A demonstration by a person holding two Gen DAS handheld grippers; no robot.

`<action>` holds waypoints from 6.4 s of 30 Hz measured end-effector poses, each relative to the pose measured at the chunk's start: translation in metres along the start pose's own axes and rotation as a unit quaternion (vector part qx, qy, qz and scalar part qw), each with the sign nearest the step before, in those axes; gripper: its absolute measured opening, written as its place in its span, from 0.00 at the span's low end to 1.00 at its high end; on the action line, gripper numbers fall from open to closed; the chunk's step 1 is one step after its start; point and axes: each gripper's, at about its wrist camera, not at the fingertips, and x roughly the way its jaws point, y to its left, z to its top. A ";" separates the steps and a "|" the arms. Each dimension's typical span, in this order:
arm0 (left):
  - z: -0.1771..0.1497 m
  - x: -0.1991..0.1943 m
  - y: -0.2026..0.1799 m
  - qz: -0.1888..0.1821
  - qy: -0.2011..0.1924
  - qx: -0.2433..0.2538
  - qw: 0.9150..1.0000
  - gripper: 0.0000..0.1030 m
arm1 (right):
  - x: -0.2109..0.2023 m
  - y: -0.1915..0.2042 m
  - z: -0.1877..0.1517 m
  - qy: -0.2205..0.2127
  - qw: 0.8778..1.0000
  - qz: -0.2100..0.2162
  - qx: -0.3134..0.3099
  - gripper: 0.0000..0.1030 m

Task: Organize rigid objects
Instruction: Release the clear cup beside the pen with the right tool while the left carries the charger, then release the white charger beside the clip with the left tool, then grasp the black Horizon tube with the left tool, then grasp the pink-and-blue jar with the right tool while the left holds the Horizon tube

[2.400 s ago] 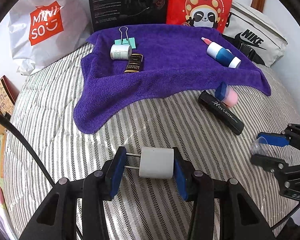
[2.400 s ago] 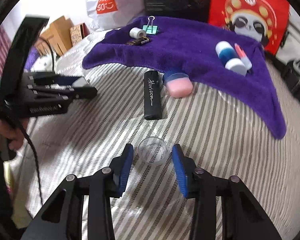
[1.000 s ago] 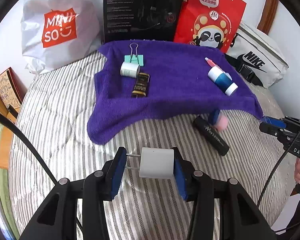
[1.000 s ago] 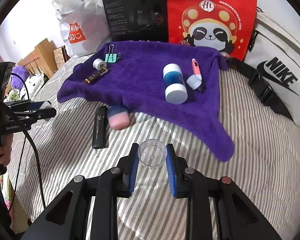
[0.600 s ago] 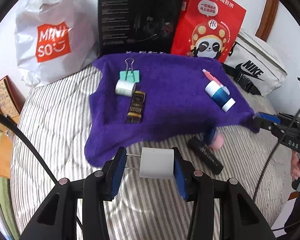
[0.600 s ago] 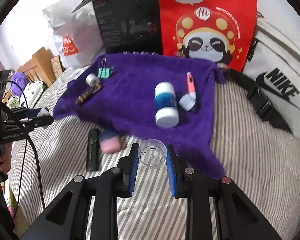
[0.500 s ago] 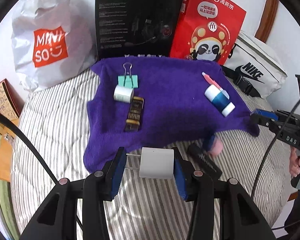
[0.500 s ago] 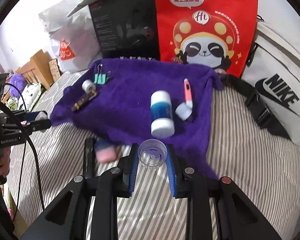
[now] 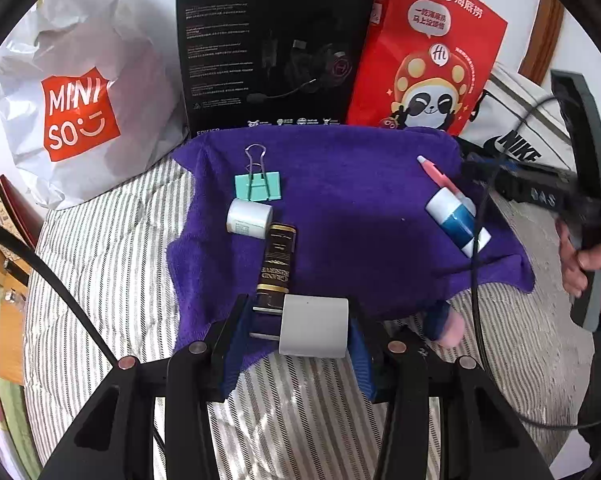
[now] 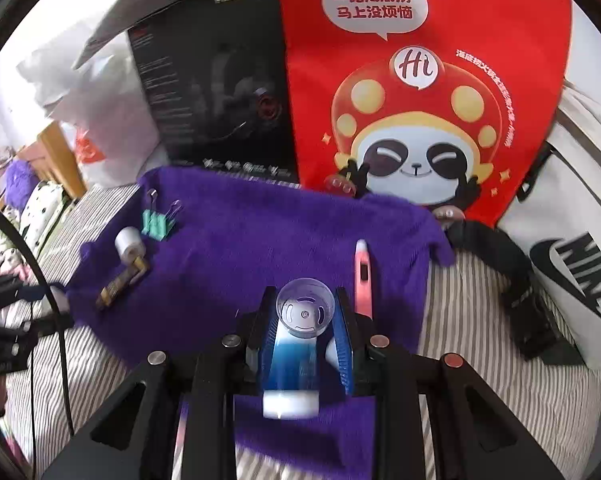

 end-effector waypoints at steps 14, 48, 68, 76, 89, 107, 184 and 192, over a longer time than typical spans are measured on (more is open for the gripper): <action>-0.002 0.004 0.021 0.001 0.003 -0.014 1.000 0.42 | 0.091 -0.007 0.031 0.061 0.998 -0.028 0.005 0.26; 0.022 0.024 -0.010 -0.032 0.008 0.016 0.999 0.42 | 0.000 -0.015 -0.010 0.051 0.998 -0.024 -0.009 0.54; 0.074 0.104 -0.023 0.008 0.011 0.029 0.999 0.42 | -0.057 -0.019 -0.089 0.045 0.998 0.014 0.051 0.54; 0.075 0.114 -0.036 0.028 0.012 0.053 0.998 0.42 | -0.057 -0.014 -0.105 0.064 0.996 0.021 0.060 0.54; 0.054 0.094 -0.053 0.028 0.030 0.052 0.998 0.56 | -0.084 -0.011 -0.119 0.052 0.995 0.025 0.077 0.54; -0.035 0.022 -0.094 0.019 0.055 0.041 0.997 0.56 | -0.133 -0.021 -0.156 0.031 0.994 0.020 0.104 0.55; -0.099 -0.003 -0.011 0.044 0.030 -0.012 0.999 0.21 | -0.013 0.092 -0.119 0.024 0.996 0.045 -0.073 0.34; -0.100 -0.003 -0.013 0.050 0.027 -0.012 0.998 0.21 | -0.057 0.048 -0.151 0.042 0.999 -0.017 -0.026 0.34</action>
